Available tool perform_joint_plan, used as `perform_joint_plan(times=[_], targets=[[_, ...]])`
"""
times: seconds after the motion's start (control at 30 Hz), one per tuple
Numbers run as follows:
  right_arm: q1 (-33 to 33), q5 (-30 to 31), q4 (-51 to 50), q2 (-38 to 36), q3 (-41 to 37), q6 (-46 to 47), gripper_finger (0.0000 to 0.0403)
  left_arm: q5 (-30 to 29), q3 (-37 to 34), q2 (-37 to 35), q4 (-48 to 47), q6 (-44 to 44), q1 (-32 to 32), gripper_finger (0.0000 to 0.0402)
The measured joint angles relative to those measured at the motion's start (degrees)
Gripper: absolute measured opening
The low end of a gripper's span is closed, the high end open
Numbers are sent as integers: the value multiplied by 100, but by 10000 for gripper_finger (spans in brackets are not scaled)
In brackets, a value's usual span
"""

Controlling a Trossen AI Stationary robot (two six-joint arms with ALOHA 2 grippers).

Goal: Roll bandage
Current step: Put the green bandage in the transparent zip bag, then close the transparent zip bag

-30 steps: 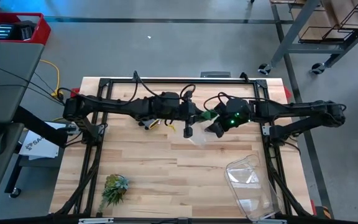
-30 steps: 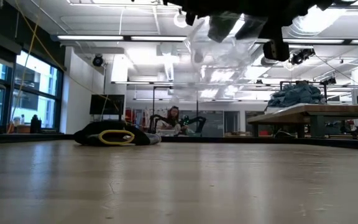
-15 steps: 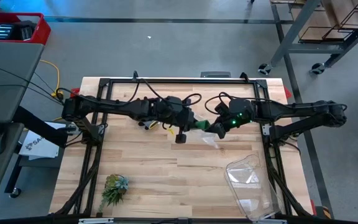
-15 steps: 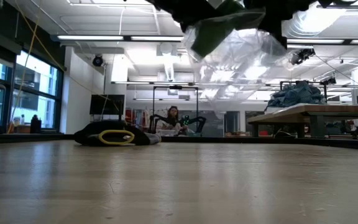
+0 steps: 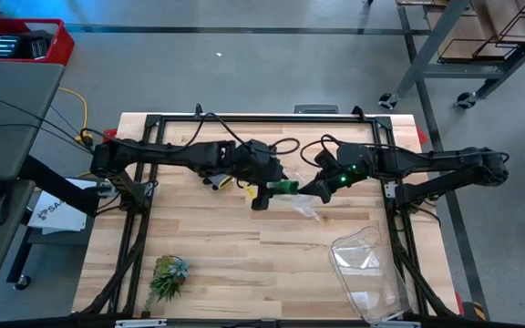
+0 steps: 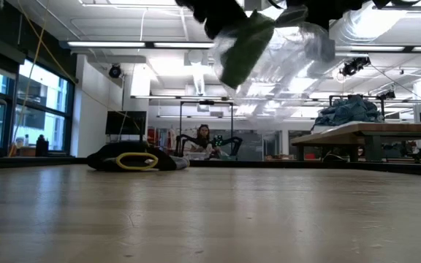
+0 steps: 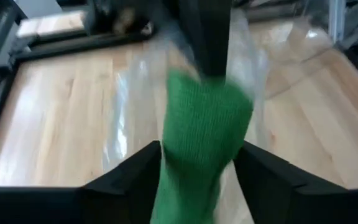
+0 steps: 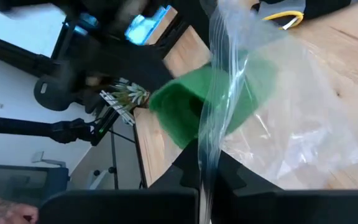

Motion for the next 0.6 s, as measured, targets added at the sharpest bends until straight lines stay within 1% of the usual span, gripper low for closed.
perform_joint_plan(times=[0.1, 0.17, 0.27, 0.37, 0.43, 0.5, 0.53, 0.6], targets=[[-8, 0, 3, 0, 0, 0, 0, -22, 465, 0, -301, 6, 0, 218], [-9, -3, 2, 0, 0, 0, 0, -105, 779, -10, -604, 182, 8, 232], [-7, -58, 10, 0, 0, 0, 0, -447, 1155, -15, -1284, 571, 11, 249], [-7, -139, 51, 0, 0, 1, 0, -523, 1410, -156, -2026, 764, 34, 253], [-9, -225, 54, 0, 0, -1, 0, -413, 1367, -414, -2382, 672, 72, 252], [-9, -300, 58, 0, 0, -11, 0, -308, 1073, -758, -2758, 521, 146, 248], [-9, -382, 71, 0, 0, -25, 0, -272, 830, -950, -2873, 442, 195, 247], [-9, -522, 185, 0, 0, -42, 0, -219, 116, -1393, -2695, 253, 285, 244]])
